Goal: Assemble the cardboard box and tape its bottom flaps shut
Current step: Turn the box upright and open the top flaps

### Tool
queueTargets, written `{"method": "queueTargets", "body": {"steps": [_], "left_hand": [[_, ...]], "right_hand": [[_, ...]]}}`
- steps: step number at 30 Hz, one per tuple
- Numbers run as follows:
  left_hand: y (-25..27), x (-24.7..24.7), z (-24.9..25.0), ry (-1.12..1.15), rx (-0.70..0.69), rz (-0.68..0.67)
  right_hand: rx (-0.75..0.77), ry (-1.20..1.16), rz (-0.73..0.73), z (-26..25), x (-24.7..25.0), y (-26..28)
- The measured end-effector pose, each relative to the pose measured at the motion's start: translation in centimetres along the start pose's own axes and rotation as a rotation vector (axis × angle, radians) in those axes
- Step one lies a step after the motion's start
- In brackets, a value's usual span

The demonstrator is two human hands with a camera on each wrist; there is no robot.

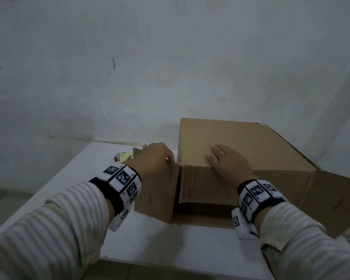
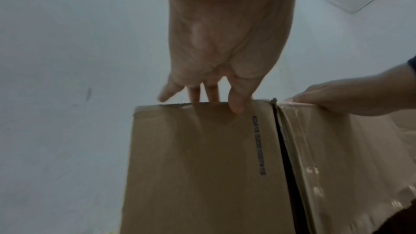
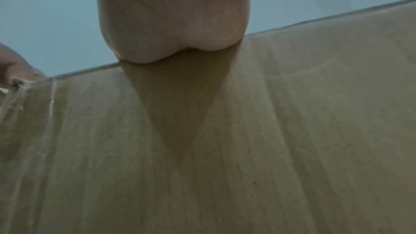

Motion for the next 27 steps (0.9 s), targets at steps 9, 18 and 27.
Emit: {"method": "queueTargets", "body": {"steps": [9,18,27], "left_hand": [[-1.0,-2.1,-0.8,0.793,0.296,0.097],[-1.1,-4.1,4.1,0.669,0.115,0.179],[-1.2,-3.8,3.4,0.651,0.093,0.162]], "right_hand": [[0.007,0.012,0.045,-0.4,-0.2,-0.2],[0.023,0.027,0.230,0.3,0.0,0.6],[-0.212,-0.388,0.652,1.4,-2.7,7.5]]}}
Point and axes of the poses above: each hand's wrist, its own y-axis away from the middle knuckle, its own x-axis out of the back of the hand, z = x × y, the point moved 9 cm from there along -y, towards the middle knuckle, and after that the axes turned 6 degrees about x, right-handed, at the moved point
